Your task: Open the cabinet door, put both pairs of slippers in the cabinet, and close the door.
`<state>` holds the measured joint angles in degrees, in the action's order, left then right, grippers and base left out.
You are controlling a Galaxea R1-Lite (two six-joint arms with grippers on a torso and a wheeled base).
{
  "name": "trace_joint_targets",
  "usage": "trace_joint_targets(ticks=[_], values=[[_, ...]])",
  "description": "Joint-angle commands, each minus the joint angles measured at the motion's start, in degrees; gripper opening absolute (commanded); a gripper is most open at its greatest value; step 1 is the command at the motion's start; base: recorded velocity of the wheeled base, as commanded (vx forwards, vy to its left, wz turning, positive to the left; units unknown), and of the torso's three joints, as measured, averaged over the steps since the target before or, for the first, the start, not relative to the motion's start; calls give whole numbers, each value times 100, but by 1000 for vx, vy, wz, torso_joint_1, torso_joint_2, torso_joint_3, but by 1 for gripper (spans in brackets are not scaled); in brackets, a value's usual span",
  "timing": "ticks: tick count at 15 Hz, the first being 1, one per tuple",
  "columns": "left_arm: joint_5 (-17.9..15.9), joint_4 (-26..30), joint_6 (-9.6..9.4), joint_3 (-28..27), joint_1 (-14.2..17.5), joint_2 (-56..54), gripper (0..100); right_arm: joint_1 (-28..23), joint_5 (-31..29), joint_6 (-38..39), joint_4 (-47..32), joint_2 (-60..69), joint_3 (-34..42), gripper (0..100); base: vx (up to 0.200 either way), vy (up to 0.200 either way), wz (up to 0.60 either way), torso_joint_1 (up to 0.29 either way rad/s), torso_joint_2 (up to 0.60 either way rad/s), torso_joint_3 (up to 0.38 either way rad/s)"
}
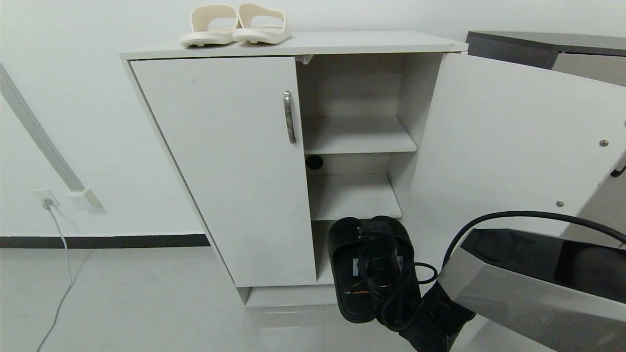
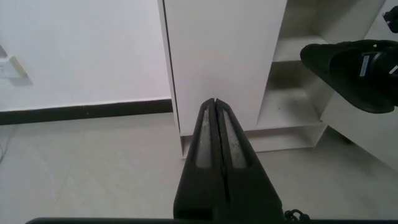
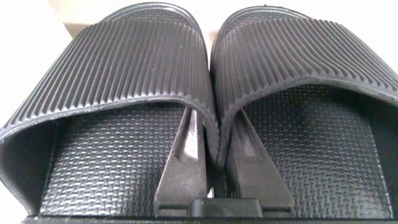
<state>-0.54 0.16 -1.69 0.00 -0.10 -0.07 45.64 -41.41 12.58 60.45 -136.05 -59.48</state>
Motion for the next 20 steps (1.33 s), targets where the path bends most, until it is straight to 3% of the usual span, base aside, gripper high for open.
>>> trace_joint_targets(ticks=[1,12,15,18,20], values=[[1,2,-6,0,1,7,0,6,1,25,-7,-18,-2,0,0,0,0,-2,2,-188],[1,2,2,0,1,7,0,-3,-16,8,116,-168,-20,0,0,0,0,3,2,-164],[1,2,20,0,1,7,0,-47,-60,-177,608,-168,6,0,0,0,0,0,0,0],[10,2,46,0,1,7,0,-47,-51,-942,1751,-203,138,0,0,0,0,0,0,0],[10,2,46,0,1,7,0,-55,-42,-1144,2032,-238,191,0,0,0,0,0,0,0]])
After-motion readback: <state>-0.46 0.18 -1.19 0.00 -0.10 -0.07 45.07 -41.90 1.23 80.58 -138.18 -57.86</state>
